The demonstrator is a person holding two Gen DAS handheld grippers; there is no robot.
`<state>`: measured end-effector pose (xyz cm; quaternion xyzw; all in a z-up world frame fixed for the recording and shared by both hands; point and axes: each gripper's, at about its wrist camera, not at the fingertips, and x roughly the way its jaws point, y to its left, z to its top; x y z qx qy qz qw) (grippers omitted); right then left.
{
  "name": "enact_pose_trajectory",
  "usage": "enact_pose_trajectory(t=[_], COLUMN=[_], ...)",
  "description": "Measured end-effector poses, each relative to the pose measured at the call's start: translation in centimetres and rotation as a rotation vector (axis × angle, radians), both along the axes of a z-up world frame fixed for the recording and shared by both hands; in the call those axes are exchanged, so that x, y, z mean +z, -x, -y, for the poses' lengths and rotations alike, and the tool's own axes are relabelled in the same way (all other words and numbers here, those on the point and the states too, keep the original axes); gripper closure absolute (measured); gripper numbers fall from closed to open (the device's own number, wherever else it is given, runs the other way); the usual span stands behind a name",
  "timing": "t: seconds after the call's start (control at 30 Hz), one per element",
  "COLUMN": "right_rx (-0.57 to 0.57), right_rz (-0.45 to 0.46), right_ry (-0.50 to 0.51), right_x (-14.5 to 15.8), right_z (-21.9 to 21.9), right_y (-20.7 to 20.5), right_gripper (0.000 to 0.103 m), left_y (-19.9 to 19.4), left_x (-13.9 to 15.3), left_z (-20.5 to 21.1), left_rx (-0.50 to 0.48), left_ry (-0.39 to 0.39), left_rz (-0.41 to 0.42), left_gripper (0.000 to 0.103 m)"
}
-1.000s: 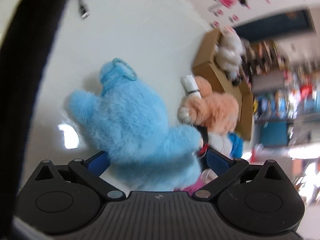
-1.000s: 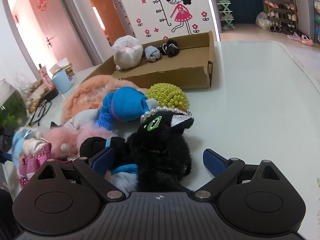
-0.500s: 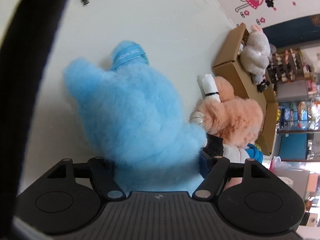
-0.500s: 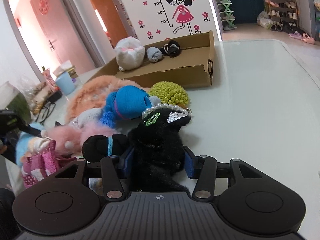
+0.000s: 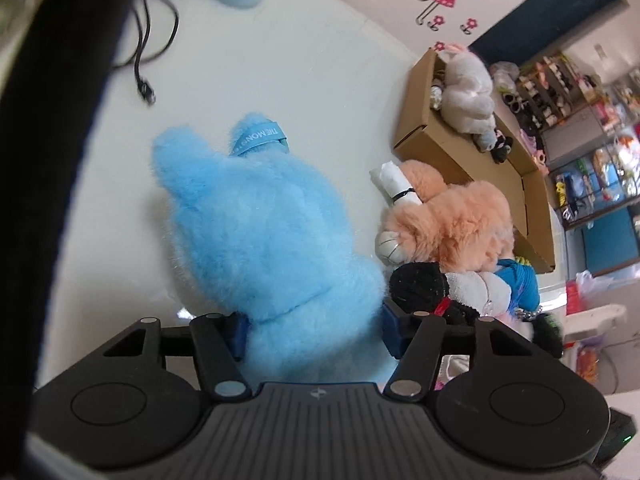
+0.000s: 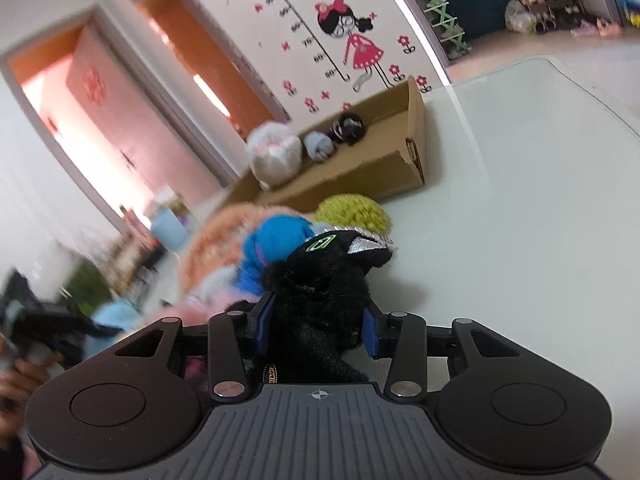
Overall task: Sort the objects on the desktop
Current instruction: 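Carry the blue plush and black cat plush into the box and release both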
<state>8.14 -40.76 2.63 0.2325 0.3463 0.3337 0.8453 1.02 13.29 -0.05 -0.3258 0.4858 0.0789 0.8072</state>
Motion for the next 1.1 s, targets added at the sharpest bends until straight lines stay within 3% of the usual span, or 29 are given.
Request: enact_pose_trajectory(t=[0.23,0.37,0.47,0.63,0.97,1.1], right_rx=[0.002,0.016,0.029,0.064,0.069,0.041], right_rz=[0.020,0.069,0.057,-0.030,-0.054,-0.045], right_ry=[-0.251,-0.306,-0.384,-0.657,-0.836,-0.830], right_x=[2.6,4.6,5.4,5.0,5.0,5.8], right_z=[3.2,3.9,4.2,5.0,4.5,4.2], right_y=[0.8,1.1,0.9,-0.3,-2.8,-4.3], right_gripper=[0.054,0.054,0.054,0.054,0.054,0.054], left_y=[-2.2,-2.2,-2.6,-3.0,-8.0,-11.6], left_x=[1.7,3.4,4.5,7.0,11.6,11.6], left_z=[2.4,3.5,4.2,5.5,8.0,9.3], left_rx=[-0.052,-0.084,-0.112,-0.169,-0.253,-0.307], left_ry=[-0.133,-0.208,-0.229,-0.275,-0.309,-0.292], left_rz=[0.064,0.115,0.146,0.224,0.339,0.352], left_gripper=[0.054,0.054,0.054,0.054,0.054,0.054])
